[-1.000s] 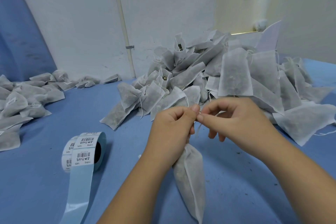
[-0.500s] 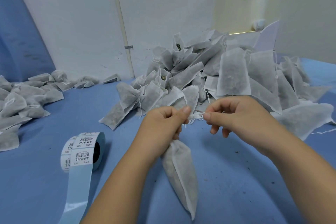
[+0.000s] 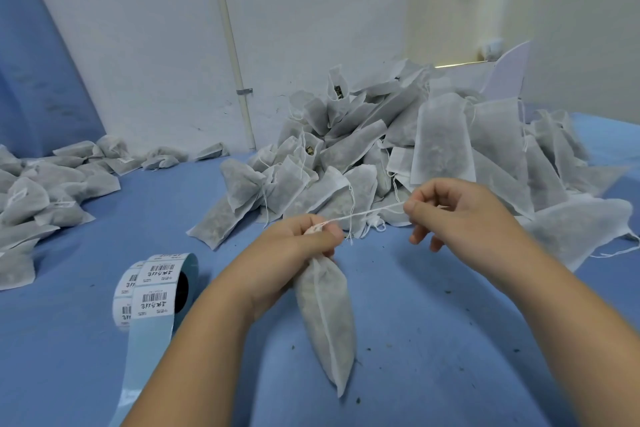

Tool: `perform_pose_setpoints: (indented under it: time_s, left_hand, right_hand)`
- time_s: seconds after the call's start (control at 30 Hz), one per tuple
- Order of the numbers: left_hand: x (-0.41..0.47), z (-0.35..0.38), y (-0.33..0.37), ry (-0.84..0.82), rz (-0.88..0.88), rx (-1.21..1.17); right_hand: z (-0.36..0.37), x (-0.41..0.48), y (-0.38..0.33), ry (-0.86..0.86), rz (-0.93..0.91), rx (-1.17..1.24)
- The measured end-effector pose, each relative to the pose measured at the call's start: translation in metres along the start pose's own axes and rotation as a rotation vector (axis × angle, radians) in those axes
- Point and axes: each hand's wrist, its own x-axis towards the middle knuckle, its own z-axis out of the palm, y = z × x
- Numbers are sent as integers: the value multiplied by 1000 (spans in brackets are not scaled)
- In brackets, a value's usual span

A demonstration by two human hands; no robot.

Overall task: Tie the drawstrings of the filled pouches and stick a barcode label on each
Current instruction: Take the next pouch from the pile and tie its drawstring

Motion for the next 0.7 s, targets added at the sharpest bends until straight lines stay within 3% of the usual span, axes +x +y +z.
perform_pose_setpoints:
  time_s: [0.13, 0.27, 0.37, 0.5, 0.7]
  left_hand:
    - [-3, -2, -1, -79, -218, 112]
    - [0, -3, -4, 29, -350, 88]
    - [0, -3, -4, 55, -353, -45]
    - [1, -6, -4, -27, -344, -224]
    - [3, -2, -1, 5, -281, -387]
  right_hand:
    - [0, 0, -1, 54, -56, 64]
    - [6, -5, -6, 25, -137, 100]
    - [22, -14, -9, -66, -251, 27]
    - [34, -23, -8, -192, -490, -301]
    - [37, -25, -5, -279, -572, -495]
